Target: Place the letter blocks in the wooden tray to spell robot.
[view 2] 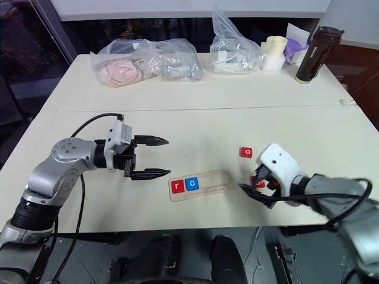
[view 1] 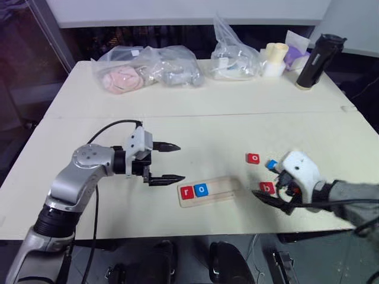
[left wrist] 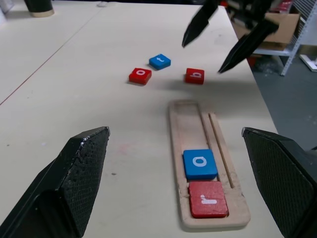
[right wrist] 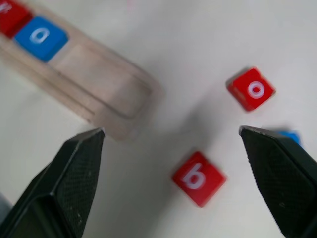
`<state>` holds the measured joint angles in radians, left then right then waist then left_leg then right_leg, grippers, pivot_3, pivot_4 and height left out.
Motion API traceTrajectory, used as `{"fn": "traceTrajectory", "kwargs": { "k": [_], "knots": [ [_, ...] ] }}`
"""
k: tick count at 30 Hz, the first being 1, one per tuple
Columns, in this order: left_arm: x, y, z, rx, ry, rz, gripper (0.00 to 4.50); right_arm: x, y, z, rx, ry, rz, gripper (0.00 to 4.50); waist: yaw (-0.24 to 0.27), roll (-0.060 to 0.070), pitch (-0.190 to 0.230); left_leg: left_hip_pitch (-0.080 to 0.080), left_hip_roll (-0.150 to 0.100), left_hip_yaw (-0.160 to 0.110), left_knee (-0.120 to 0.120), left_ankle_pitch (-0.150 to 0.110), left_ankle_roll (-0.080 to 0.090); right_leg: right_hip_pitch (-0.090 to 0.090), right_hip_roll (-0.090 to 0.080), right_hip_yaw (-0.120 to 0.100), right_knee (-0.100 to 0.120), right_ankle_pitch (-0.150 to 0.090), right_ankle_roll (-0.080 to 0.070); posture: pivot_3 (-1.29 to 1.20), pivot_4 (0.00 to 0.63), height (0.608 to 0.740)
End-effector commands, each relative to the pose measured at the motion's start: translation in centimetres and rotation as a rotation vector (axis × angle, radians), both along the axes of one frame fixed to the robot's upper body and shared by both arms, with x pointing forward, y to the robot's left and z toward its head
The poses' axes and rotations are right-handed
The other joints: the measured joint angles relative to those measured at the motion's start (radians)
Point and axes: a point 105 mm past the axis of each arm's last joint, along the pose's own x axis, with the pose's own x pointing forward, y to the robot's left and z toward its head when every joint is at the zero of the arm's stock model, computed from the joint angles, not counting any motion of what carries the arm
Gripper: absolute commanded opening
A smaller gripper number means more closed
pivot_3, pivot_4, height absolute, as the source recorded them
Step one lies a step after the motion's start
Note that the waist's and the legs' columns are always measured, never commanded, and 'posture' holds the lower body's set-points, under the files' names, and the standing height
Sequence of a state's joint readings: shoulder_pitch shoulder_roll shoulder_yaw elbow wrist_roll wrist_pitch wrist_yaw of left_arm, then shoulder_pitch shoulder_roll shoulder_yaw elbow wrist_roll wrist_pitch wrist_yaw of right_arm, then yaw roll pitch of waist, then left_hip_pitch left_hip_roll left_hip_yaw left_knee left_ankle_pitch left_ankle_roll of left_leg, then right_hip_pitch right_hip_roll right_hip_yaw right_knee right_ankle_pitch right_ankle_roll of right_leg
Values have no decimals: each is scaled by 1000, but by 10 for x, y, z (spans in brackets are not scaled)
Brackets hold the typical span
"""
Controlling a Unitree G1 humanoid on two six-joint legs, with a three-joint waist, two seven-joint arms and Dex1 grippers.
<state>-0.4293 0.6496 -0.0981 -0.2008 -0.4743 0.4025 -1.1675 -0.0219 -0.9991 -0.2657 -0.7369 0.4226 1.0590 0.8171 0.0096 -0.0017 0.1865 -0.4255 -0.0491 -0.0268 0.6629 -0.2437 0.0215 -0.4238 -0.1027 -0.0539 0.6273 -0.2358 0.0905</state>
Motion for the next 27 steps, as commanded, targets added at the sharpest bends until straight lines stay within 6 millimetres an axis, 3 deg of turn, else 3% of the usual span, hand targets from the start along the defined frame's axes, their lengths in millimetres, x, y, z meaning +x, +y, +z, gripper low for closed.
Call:
{"fn": "traceTrajectory", "kwargs": {
  "k": [1, 5, 12, 27],
  "knots": [
    [0, -3, 9, -11, -51, -10, 4500, 3, -5, 2, -119, -34, 246, 4451, 4, -1, 1, 0, 0, 0, 0, 0, 0, 0, 0, 0, 0, 0, 0, 0, 150, 740],
    [0, -2, 10, -13, -58, -2, 4500, 19, -22, -9, -185, -34, 328, 4451, 4, -3, 2, -1, 0, 1, 0, 0, 0, 1, 0, 0, -3, 1, -2, 0, 150, 740],
    [-1, 2, 12, -14, -67, 27, 4500, 22, -38, -31, -121, 73, 406, 4451, 4, -4, 3, -1, 1, 1, 0, 0, 0, 1, -1, 1, -4, 3, -2, 0, 150, 740],
    [-3, 4, 14, -14, -68, 45, 4500, 21, -33, -49, -81, 101, 416, 4451, 5, -4, 3, -1, 2, 1, 0, 0, 0, 1, -1, 1, -3, 4, -4, 0, 150, 740]
  ]
}}
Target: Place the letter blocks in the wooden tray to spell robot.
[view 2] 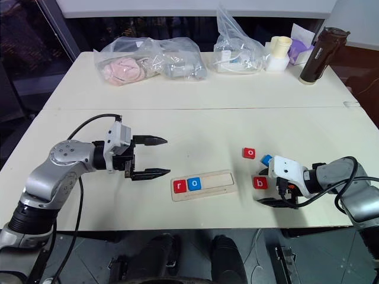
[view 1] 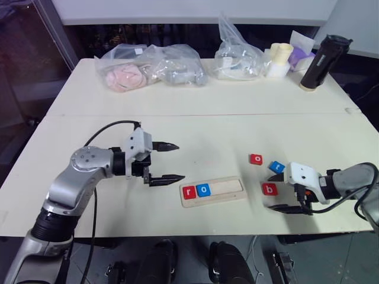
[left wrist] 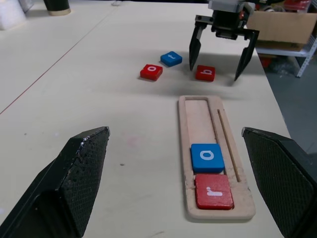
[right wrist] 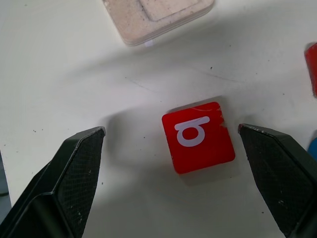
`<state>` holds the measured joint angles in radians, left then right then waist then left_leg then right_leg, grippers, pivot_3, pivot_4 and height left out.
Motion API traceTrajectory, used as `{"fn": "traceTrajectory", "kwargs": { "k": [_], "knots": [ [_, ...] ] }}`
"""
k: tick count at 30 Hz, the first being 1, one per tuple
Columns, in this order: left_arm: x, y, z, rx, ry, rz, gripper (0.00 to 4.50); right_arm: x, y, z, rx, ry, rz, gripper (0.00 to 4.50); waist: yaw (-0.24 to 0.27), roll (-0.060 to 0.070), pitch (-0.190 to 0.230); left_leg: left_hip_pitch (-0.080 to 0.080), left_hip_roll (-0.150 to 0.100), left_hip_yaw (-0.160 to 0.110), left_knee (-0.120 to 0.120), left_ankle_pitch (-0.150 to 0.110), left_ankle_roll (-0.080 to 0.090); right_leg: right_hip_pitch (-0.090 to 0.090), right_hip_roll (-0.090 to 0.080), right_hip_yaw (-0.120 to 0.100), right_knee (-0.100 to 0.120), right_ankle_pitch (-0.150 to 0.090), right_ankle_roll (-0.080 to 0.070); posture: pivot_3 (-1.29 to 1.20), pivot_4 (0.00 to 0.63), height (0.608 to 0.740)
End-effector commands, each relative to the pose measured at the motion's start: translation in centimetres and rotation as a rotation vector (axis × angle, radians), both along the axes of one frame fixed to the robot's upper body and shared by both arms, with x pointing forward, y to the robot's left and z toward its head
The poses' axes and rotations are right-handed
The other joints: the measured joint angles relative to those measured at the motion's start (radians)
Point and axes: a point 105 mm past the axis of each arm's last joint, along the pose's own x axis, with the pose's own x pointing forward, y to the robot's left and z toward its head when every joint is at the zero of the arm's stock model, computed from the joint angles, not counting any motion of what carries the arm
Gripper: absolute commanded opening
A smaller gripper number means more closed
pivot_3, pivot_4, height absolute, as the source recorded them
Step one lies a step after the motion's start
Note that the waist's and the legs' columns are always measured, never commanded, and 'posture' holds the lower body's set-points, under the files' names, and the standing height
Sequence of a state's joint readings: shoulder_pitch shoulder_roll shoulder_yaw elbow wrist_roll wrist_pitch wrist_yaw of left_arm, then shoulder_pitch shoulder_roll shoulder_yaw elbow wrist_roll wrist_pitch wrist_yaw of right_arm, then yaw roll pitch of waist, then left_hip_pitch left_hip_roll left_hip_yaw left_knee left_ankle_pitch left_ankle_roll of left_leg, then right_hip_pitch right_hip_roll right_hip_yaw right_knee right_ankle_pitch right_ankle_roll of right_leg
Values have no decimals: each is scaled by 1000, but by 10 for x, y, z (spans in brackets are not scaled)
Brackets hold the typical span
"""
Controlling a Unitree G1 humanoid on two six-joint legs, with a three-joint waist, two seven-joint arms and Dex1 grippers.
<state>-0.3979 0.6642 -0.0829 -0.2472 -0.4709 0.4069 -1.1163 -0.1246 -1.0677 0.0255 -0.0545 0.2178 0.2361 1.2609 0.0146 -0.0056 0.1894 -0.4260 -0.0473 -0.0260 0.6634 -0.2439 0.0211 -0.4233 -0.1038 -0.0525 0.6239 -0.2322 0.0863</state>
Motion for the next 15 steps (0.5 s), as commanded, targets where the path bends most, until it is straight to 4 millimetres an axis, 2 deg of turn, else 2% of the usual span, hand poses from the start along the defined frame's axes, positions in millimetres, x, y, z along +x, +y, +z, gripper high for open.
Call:
{"fn": "traceTrajectory", "kwargs": {
  "k": [1, 7, 9, 10, 13, 15],
  "knots": [
    [-1, 1, 13, -19, -44, -4, 4500, 2, 5, 3, 9, -32, 18, 4451, 0, 0, 0, 0, 0, 0, 0, 0, 0, 0, 0, 0, 0, 0, 0, 0, 150, 740],
    [-3, 0, 14, -20, -44, -4, 4500, 2, 1, -5, -23, -30, 20, 4451, 0, 0, 0, 0, 0, 0, 0, 0, 0, 0, 0, 0, 0, 0, 0, 0, 150, 740],
    [-3, -1, 14, -21, -43, -4, 4500, 5, -2, -5, -40, -38, 17, 3954, 0, 0, 0, 0, 0, 0, 0, 0, 0, 0, 0, 0, 0, 0, 0, 0, 150, 740],
    [-3, -1, 14, -21, -42, -4, 4500, 6, -4, -5, -44, -43, 17, 3954, 0, 0, 0, 0, 0, 0, 1, 0, 0, 1, 0, 0, 0, 0, 0, 0, 150, 740],
    [-3, -1, 13, -21, -40, -4, 4500, 11, -7, -4, -59, -69, 14, 2901, 0, 0, 0, 1, 0, 0, 2, 0, 0, 1, 0, 0, 0, 1, 0, 0, 150, 740],
    [-3, -1, 13, -21, -38, -3, 4500, 14, -8, -4, -65, -74, 13, 1998, -1, 0, 0, 1, 0, 0, 2, 0, 0, 2, 1, 0, 1, 1, 0, 0, 150, 740]
  ]
}}
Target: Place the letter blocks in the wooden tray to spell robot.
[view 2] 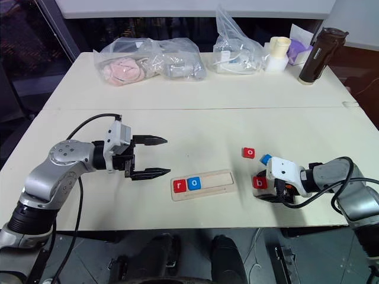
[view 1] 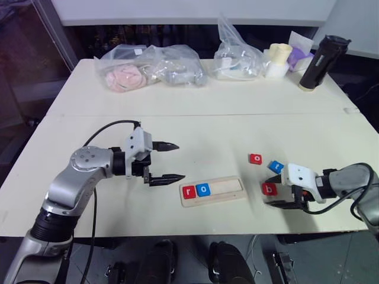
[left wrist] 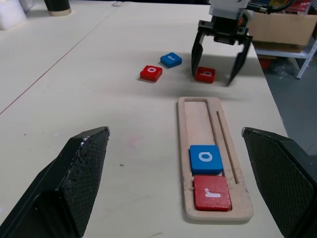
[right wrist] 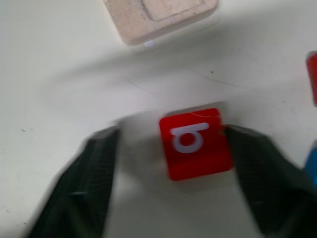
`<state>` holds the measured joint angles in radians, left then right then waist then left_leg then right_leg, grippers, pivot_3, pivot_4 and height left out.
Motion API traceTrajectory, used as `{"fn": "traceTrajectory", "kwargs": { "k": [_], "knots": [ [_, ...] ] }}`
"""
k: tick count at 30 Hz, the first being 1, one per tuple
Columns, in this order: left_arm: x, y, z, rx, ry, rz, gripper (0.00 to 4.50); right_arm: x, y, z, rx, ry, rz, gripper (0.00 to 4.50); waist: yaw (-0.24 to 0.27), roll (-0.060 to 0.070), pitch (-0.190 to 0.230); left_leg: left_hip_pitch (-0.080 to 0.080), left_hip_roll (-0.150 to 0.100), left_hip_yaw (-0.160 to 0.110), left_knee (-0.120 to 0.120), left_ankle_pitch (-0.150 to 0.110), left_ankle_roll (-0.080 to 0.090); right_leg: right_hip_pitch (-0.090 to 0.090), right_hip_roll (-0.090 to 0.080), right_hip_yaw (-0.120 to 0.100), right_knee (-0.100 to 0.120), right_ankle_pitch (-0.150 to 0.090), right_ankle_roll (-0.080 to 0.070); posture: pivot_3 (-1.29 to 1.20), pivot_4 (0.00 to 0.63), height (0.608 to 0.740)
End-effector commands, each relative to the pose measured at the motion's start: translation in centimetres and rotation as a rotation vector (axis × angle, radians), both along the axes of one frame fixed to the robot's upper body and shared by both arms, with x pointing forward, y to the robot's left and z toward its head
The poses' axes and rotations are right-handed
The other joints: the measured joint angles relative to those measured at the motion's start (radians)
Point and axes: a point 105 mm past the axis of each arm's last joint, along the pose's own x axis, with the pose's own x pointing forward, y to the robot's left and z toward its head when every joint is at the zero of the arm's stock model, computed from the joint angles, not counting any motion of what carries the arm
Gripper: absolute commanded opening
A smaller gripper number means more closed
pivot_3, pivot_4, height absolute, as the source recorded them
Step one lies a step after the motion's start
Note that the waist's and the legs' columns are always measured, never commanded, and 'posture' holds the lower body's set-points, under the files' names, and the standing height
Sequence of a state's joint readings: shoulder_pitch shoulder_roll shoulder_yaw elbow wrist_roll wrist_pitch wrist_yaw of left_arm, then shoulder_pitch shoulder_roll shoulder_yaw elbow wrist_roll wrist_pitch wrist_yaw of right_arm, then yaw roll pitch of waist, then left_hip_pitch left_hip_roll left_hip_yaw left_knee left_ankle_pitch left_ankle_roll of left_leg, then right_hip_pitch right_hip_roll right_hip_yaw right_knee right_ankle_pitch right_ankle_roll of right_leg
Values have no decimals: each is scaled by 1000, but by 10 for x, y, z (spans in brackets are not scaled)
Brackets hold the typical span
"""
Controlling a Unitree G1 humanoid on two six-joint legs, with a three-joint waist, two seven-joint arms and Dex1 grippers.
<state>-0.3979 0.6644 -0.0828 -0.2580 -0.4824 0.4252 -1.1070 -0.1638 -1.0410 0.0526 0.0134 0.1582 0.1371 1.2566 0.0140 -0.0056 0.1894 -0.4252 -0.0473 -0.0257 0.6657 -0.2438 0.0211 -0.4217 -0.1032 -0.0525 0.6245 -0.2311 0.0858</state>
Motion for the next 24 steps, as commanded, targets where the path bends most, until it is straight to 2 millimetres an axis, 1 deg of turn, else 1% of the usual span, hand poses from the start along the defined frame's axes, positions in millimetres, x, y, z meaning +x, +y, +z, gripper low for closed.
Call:
{"fn": "traceTrajectory", "kwargs": {
  "k": [1, 2, 4, 7, 9, 13, 15, 17, 18, 21, 24],
  "knots": [
    [-2, 1, 12, -14, -48, -4, 4500, 7, -7, 0, -28, -26, -23, 1327, -1, 0, 0, 0, 0, 0, 0, 0, 0, 0, 0, 0, 0, 0, 0, 0, 150, 740],
    [-2, 1, 11, -14, -48, -3, 4500, 8, -7, 1, -26, -28, -24, 1123, 0, 0, 0, 0, 0, 0, 0, 0, 0, 0, 0, 0, 0, 0, 0, 0, 150, 740],
    [-2, 0, 11, -15, -49, -2, 4500, 9, -6, 3, -22, -31, -19, 1133, 0, 0, 0, 1, 0, 0, 1, 0, 0, 1, 0, 0, 0, 0, 0, 0, 150, 740],
    [-2, 0, 12, -18, -50, -2, 4500, 10, 3, 11, 8, -38, -3, 1133, 0, 0, 0, 1, 0, 0, 1, 0, 0, 1, 0, 0, 1, 1, 0, 0, 150, 740],
    [-2, 0, 12, -18, -50, -2, 4500, 12, 17, 21, 29, -68, 42, 1133, 0, 0, 0, 1, 1, 0, 1, 0, 0, 1, 0, 0, 1, 1, 0, 0, 150, 740],
    [-2, 0, 11, -14, -46, -5, 4500, 12, 41, 35, 41, -93, 120, 1133, -1, 0, 0, 0, 1, 0, 0, 0, 0, -2, 1, 1, 3, 1, 0, 0, 150, 740],
    [-5, 1, 9, 1, -35, -23, 4500, 11, 65, 41, 49, -107, 205, 1133, -1, 0, 0, 0, 1, 0, 0, 0, 0, -2, 1, 1, 3, 1, 0, 0, 150, 740],
    [-7, 2, 8, 8, -31, -36, 4500, 9, 84, 42, 72, -103, 261, 1133, -2, 0, 0, 1, 2, 0, 1, 0, 0, -2, 1, 1, 4, 1, 0, 0, 150, 740],
    [-8, 1, 7, 15, -32, -43, 4500, 9, 91, 40, 81, -98, 275, 1133, -1, 0, 0, 1, 2, 0, 1, 0, 0, -2, 1, 1, 4, 1, 0, 0, 150, 740],
    [-10, 2, 4, 30, -35, -52, 4500, 12, 107, 31, 70, -92, 313, 1133, 1, 0, 0, 0, 2, 0, 0, 0, 0, -2, 1, 1, 3, 1, 0, 0, 150, 740],
    [-14, 3, 4, 28, -28, -52, 4500, 15, 121, 28, 91, -92, 334, 1133, -1, 0, 0, 0, 1, 1, 1, 0, 0, -2, 1, 1, 3, 1, 0, 0, 150, 740]
  ]
}}
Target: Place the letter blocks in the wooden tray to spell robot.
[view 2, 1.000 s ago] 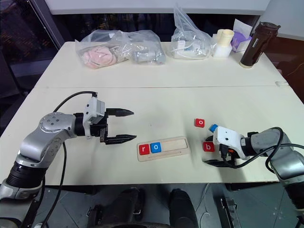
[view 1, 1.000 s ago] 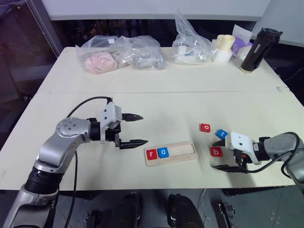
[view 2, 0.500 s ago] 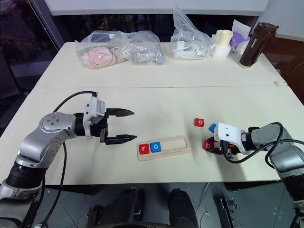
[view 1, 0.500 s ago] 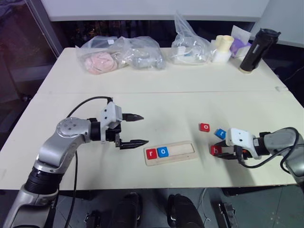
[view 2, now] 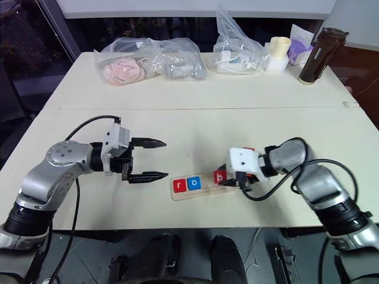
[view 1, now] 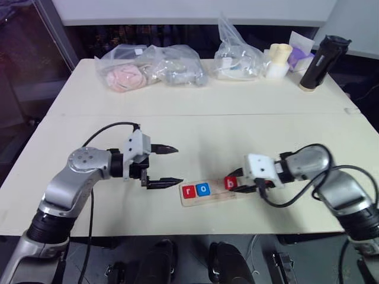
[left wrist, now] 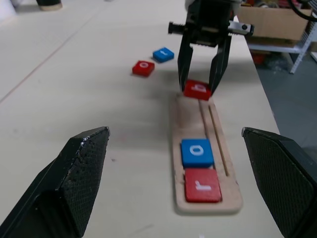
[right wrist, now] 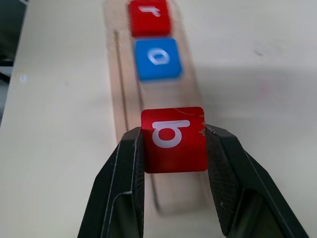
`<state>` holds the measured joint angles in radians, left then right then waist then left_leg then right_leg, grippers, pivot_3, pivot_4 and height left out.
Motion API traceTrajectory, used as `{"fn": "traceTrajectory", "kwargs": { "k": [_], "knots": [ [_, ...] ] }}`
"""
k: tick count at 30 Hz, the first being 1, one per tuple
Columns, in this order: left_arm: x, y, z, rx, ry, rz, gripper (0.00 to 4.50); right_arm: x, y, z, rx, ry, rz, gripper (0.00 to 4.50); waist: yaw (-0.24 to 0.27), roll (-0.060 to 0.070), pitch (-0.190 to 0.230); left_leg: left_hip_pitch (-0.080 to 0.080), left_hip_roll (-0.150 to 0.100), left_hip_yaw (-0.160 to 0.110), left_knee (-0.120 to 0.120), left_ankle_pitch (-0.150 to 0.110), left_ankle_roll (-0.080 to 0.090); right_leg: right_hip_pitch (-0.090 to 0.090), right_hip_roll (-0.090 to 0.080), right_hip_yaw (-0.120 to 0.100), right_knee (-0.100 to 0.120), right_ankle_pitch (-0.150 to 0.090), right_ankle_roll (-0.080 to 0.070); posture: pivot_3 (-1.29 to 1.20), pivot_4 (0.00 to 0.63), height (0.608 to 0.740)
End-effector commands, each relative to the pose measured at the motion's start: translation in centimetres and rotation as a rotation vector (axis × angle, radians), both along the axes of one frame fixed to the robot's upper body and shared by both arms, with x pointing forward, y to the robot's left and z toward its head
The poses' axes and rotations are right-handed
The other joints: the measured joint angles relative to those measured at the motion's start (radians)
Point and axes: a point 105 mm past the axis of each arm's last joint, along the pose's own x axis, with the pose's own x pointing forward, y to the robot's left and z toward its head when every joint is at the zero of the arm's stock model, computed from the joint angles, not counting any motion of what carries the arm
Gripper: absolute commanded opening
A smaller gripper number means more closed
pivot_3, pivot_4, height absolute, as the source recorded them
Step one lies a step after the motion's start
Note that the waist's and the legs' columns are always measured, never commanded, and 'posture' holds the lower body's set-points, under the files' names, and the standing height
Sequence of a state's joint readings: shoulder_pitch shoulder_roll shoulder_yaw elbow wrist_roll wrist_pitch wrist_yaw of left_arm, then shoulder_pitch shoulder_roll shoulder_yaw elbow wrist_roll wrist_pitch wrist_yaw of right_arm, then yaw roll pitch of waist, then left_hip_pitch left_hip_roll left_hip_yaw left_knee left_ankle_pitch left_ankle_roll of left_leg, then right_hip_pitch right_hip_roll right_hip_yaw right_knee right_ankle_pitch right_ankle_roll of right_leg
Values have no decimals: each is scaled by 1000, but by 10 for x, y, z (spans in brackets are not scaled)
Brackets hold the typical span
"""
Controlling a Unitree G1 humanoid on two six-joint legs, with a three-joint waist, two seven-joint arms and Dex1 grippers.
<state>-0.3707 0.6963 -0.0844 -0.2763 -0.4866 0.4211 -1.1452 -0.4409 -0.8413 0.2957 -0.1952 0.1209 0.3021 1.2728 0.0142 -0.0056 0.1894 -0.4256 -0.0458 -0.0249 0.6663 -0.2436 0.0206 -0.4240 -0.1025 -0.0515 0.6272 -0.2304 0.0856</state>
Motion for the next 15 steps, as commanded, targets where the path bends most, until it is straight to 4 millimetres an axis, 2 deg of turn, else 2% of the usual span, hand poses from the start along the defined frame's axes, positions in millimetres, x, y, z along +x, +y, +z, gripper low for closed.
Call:
{"fn": "traceTrajectory", "kwargs": {
  "k": [1, 6, 15],
  "knots": [
    [-6, 0, 9, -3, -44, -17, 4500, 7, 13, 5, 19, -37, 11, 1133, -1, 0, 0, 0, 0, 0, 0, 0, 0, 0, 0, 0, 0, 0, 0, 0, 150, 740],
    [-7, 2, 9, -1, -48, -2, 4500, 8, 18, -2, 0, -29, 25, 1133, 0, 0, 0, 0, 0, 0, 0, 0, 0, -1, 0, 0, 1, 0, 0, 0, 150, 740],
    [-9, 2, 9, -9, -52, 13, 4500, 7, 18, -4, -13, -7, 34, 1133, -2, 0, 0, 0, 0, 0, 0, 0, 0, -1, 1, 0, 2, 1, 2, 0, 150, 740]
  ]
}}
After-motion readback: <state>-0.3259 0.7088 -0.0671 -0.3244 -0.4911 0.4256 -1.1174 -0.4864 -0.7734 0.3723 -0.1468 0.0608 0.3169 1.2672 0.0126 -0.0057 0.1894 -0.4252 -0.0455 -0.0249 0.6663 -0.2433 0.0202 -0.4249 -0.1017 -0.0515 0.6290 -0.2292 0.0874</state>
